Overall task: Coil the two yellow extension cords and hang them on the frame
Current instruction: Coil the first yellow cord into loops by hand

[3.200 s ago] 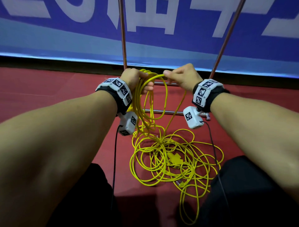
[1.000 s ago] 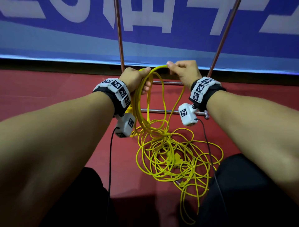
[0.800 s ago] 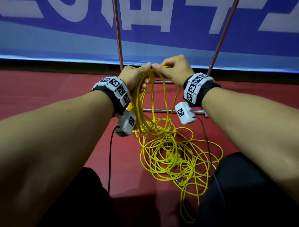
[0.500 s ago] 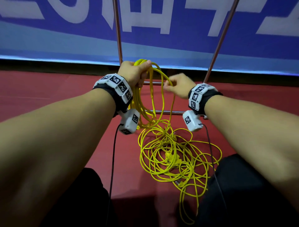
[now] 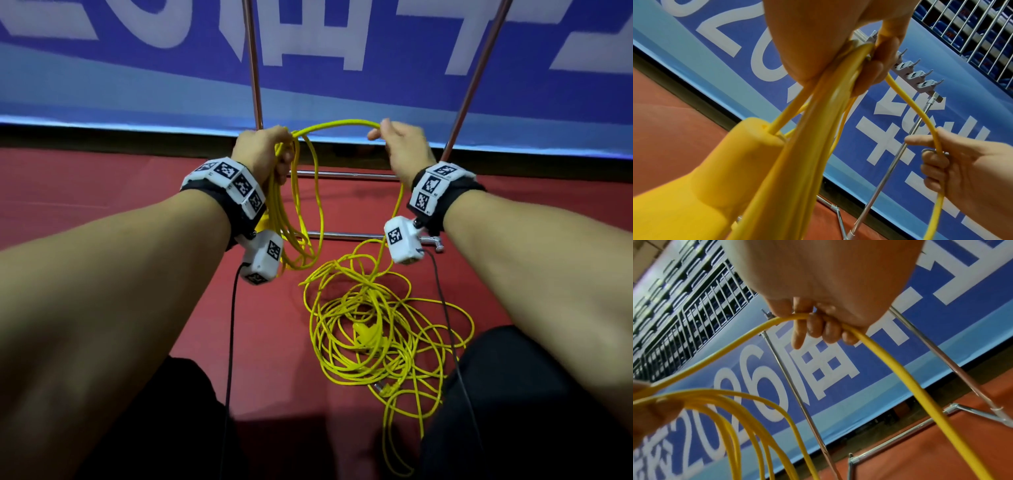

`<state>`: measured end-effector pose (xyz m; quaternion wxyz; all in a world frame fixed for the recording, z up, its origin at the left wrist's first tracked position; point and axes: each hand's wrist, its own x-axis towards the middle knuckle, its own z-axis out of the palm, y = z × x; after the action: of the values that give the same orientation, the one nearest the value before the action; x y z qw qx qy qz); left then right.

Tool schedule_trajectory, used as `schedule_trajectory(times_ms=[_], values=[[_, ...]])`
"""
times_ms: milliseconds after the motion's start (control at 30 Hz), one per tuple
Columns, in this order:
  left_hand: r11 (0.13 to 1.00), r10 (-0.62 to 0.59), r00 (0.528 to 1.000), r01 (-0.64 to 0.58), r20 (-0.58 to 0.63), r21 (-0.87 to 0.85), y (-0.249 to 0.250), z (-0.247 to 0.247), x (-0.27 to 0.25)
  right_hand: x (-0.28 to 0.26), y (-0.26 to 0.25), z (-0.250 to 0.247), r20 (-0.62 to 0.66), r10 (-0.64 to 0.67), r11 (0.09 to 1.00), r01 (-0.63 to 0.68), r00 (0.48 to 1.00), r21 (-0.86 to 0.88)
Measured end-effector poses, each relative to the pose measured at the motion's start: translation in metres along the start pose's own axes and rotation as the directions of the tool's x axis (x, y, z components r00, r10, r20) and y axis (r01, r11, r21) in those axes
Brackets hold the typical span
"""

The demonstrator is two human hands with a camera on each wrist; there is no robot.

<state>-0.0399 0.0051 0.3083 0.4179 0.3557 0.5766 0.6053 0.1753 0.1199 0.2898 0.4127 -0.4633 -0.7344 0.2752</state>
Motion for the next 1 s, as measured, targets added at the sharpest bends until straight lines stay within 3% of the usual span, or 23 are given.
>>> schedule_trajectory(times_ms=[133,267,367,467,533,567,633,700,767,833,933,1000], values=[[1.000,0.027,0.999,-0.028,0.041,0.014,-0.005,0.003,0.001,-0.007,-0.003,0.009,0.043,-0.058,0.972,0.066,0.997,-0.225],[0.995,0.072,0.997,-0.073,-0.016,-0.068,-0.003,0.001,0.008,-0.008,-0.003,0.016,0.048,-0.028,0.983,0.036,0.998,-0.179],[0.985,0.103,0.991,-0.113,-0.081,-0.132,0.001,0.000,0.015,-0.017,0.012,0.016,0.179,0.074,0.970,-0.029,0.981,-0.242],[0.984,0.142,0.984,-0.152,-0.106,-0.091,0.002,0.002,0.016,-0.026,0.027,0.015,0.337,0.346,0.928,-0.267,0.875,-0.260],[0.985,0.154,0.980,-0.162,-0.124,-0.056,-0.001,0.001,0.018,-0.032,0.037,0.012,0.370,0.493,0.869,-0.461,0.787,-0.178],[0.986,0.155,0.978,-0.163,-0.139,-0.043,-0.003,0.000,0.019,-0.032,0.039,0.010,0.350,0.513,0.857,-0.486,0.784,-0.169],[0.987,0.152,0.974,-0.157,-0.170,-0.018,-0.006,-0.003,0.020,-0.026,0.037,0.002,0.217,0.445,0.890,-0.401,0.869,-0.218],[0.989,0.138,0.976,-0.143,-0.167,-0.022,-0.007,-0.007,0.020,-0.014,0.031,-0.007,0.083,0.332,0.939,-0.321,0.940,-0.126],[0.993,0.109,0.983,-0.116,-0.146,-0.038,-0.007,-0.010,0.017,-0.006,0.018,-0.013,-0.020,0.274,0.961,-0.273,0.961,0.049],[0.996,0.082,0.989,-0.086,-0.123,-0.028,-0.008,-0.011,0.015,0.001,0.010,-0.014,-0.111,0.224,0.971,-0.213,0.968,0.107],[0.996,0.080,0.991,-0.076,-0.107,0.038,-0.011,-0.009,0.014,-0.001,0.007,-0.009,-0.160,0.119,0.980,-0.142,0.980,-0.141],[0.996,0.078,0.989,-0.073,-0.125,0.050,-0.011,-0.006,0.012,-0.007,0.006,-0.002,-0.099,0.062,0.954,-0.088,0.993,-0.286]])
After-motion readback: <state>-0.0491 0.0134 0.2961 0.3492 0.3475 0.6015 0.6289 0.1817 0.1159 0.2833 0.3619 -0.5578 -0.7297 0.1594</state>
